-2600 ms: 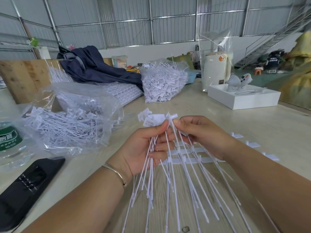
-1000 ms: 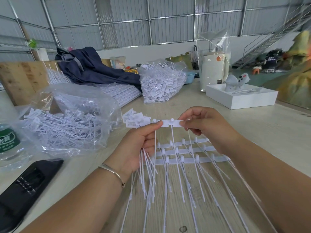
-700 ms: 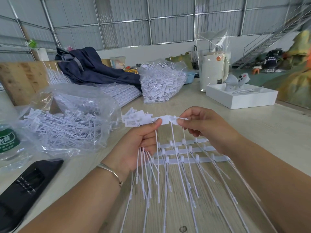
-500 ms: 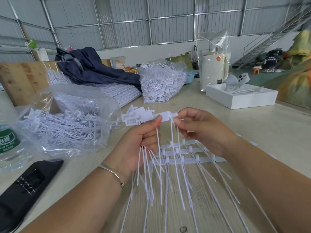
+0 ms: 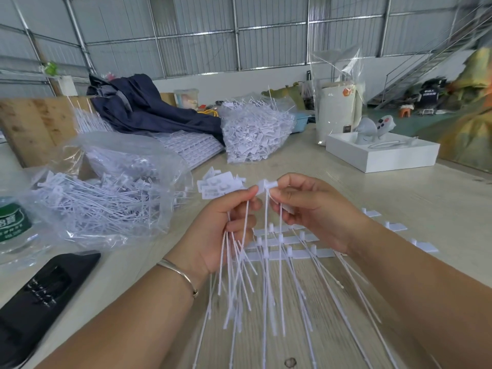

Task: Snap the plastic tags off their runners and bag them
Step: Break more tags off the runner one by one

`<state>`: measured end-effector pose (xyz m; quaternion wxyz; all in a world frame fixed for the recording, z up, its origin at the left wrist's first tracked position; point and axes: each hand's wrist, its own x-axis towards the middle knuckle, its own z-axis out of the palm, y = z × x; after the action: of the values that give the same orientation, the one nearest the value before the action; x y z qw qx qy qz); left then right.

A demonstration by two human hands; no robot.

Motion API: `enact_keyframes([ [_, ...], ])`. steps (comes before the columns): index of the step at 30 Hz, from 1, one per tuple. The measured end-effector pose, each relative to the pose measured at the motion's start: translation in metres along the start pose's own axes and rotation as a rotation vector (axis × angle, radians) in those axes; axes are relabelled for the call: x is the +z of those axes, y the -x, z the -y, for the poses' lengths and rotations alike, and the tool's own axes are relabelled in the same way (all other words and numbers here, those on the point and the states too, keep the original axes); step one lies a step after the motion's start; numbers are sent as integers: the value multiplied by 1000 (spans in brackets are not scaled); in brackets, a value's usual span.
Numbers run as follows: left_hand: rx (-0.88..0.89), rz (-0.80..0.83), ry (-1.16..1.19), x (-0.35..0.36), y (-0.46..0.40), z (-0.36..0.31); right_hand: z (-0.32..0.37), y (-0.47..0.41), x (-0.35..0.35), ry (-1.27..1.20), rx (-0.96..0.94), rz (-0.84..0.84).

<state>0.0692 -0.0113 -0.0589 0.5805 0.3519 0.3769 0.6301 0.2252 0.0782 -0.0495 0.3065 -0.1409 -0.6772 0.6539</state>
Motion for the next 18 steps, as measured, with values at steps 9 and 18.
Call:
enact_keyframes([
  [9, -26, -52, -133, 0, -5, 4, 4, 1, -10, 188, -39, -160],
  [18, -129, -34, -409, -2, -2, 3, 15, 3, -9, 355, 9, -141],
])
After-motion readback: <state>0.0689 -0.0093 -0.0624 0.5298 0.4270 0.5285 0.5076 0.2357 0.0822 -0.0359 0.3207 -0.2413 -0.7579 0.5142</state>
